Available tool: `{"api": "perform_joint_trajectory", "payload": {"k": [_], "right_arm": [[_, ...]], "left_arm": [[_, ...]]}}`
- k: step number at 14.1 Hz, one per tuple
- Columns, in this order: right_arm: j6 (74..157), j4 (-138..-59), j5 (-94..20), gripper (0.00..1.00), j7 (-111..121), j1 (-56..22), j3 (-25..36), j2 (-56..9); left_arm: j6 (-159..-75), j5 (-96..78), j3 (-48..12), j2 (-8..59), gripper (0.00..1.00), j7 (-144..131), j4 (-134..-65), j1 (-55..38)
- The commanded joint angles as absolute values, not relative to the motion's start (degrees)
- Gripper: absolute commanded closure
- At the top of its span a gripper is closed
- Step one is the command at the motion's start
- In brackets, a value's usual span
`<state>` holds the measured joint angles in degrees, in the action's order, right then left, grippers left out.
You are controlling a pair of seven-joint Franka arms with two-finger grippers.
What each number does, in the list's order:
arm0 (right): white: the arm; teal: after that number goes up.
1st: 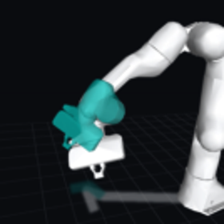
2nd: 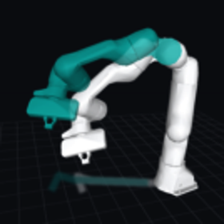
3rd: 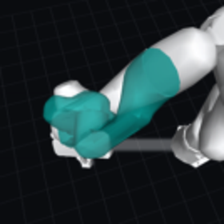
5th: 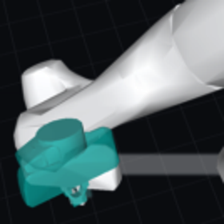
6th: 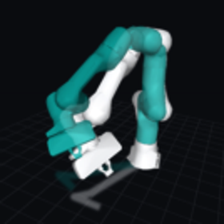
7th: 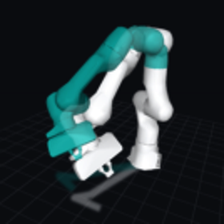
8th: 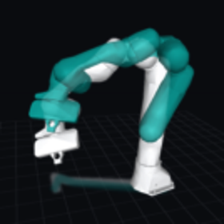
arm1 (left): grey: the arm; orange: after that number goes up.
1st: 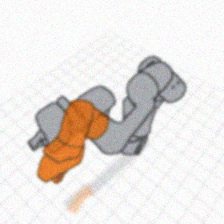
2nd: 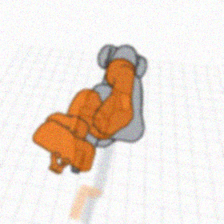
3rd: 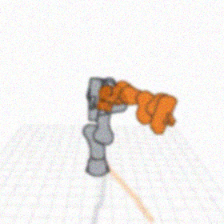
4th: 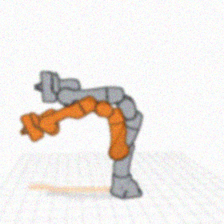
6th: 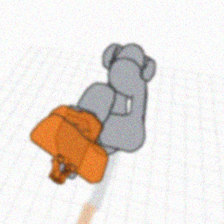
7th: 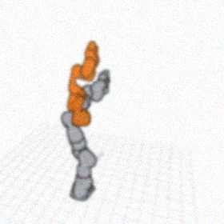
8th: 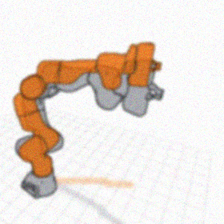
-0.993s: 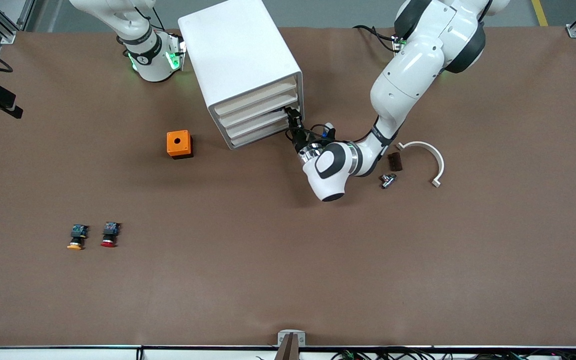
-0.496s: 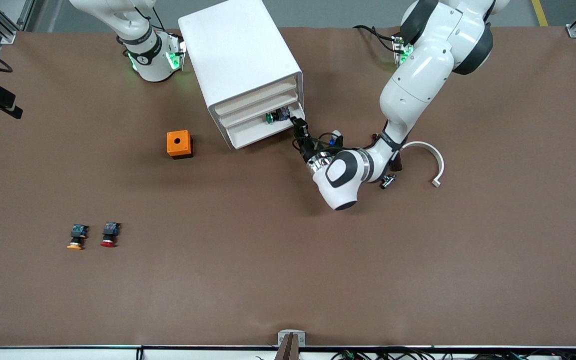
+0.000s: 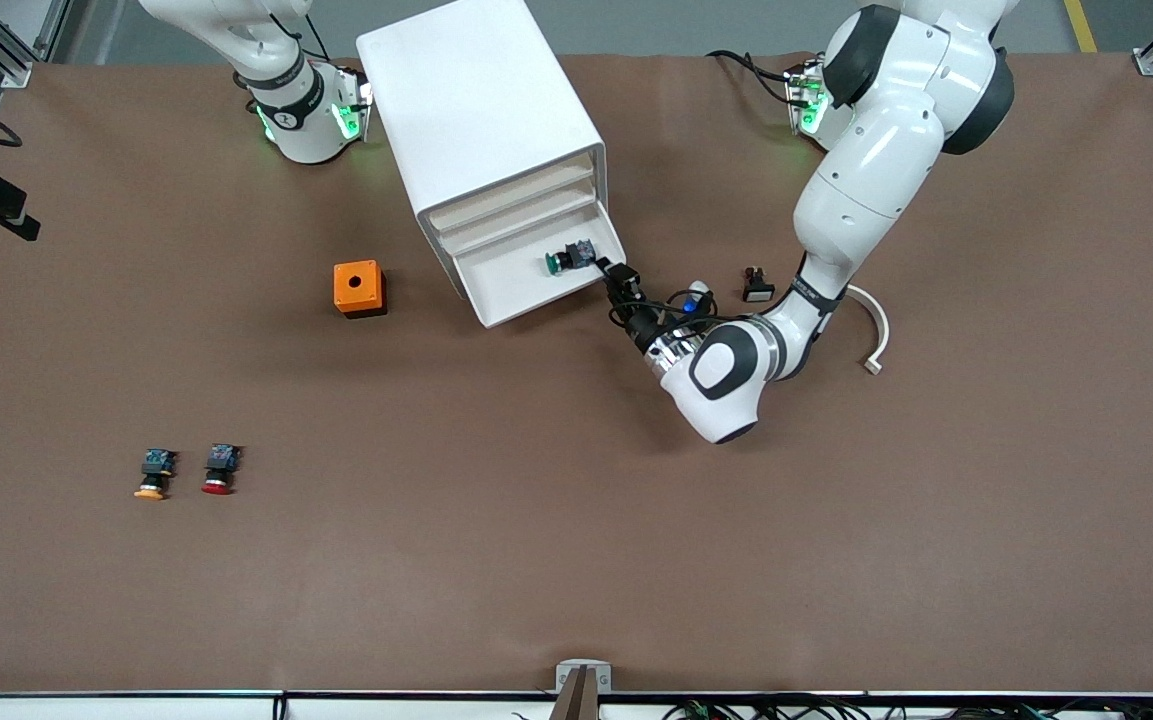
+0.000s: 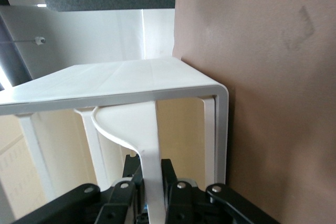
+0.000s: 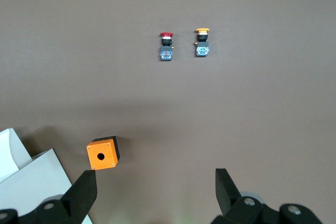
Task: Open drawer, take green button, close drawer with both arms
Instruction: 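Pull the drawer open with the left gripper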
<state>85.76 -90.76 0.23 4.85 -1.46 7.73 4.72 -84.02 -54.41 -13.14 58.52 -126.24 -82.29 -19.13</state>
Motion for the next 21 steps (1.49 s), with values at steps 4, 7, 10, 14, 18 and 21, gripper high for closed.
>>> {"api": "perform_joint_trajectory", "payload": {"k": [4, 7, 10, 14, 18, 21], "right_arm": [[85.8, -91.8, 1.1, 0.0, 5.5, -0.6, 6.9, 6.1], [85.7, -91.2, 1.1, 0.0, 5.5, -0.6, 6.9, 5.9], [85.3, -90.1, 1.1, 0.0, 5.4, -0.3, 7.1, 5.5], [85.3, -90.1, 1.2, 0.0, 5.4, -0.1, 7.1, 4.0], [85.8, -90.1, 1.1, 0.0, 5.5, 0.3, 7.2, 1.9], [86.2, -90.0, 1.2, 0.0, 5.4, 0.4, 7.2, -1.0]], "left_arm": [[-82.9, -55.3, -12.9, 58.5, 0.85, -127.4, -81.7, -16.3], [-83.1, -55.2, -12.9, 58.6, 0.85, -127.4, -81.5, -15.1], [-83.3, -55.2, -12.8, 58.8, 0.84, -127.4, -80.2, -14.4], [-83.8, -54.7, -12.8, 58.9, 0.72, -126.8, -80.1, -14.0], [-85.3, -53.8, -11.7, 58.4, 0.15, -115.1, -79.3, -13.1], [-85.3, -52.3, -10.4, 57.8, 0.06, -107.6, -77.4, -13.0]]}}
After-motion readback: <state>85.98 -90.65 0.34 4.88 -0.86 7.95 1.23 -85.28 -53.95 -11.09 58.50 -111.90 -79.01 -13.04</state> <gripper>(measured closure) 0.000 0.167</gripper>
